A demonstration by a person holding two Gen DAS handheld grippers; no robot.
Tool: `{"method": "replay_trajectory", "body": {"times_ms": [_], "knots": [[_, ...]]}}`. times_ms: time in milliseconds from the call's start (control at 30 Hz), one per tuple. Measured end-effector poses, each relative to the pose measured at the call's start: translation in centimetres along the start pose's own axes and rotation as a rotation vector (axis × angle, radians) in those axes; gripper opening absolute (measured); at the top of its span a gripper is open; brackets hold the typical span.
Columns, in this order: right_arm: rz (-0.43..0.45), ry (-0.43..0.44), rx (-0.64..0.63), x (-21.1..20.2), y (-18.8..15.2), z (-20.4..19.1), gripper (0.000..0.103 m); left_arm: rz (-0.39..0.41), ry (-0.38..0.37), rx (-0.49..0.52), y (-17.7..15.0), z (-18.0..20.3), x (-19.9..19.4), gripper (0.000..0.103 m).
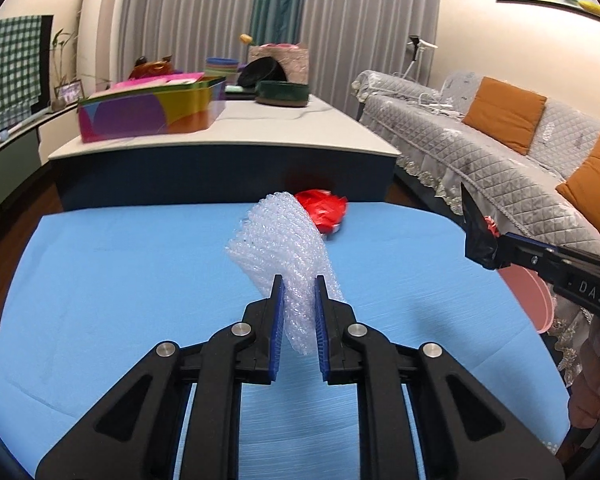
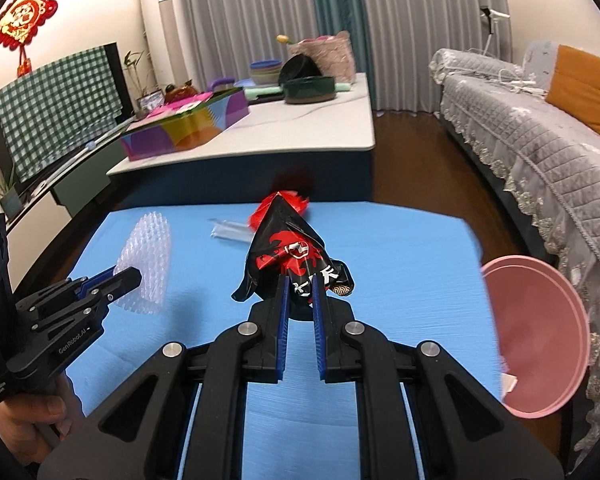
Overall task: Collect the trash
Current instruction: 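Carry the wrapper and foam net over the pink bucket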
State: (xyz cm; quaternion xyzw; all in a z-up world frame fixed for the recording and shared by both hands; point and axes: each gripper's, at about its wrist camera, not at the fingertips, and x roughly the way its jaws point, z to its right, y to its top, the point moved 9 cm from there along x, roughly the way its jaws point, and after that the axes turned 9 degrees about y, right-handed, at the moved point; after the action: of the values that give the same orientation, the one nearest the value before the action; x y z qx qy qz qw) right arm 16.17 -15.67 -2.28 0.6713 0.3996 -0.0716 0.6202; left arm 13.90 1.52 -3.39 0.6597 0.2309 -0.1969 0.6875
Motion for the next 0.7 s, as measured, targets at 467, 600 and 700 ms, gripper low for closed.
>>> {"method": "replay_trajectory", "body": {"times_ms": [467,600,700], "knots": [[0.049,-0.074,0.05,-4.1,0.7,5.0,0.012,0.023,-0.086,0.057,0.6,5.9,-0.9,0.014],[0.068,-0.111,0.054,-5.5,1.1,6.7,0.012,0.027,-0.112,0.074,0.8,7.8,-1.2,0.014],[0.091,-0.142,0.066,-7.0,1.9,8.4,0.012,0.021,-0.14,0.081,1.1,9.4,-1.4,0.014]]}}
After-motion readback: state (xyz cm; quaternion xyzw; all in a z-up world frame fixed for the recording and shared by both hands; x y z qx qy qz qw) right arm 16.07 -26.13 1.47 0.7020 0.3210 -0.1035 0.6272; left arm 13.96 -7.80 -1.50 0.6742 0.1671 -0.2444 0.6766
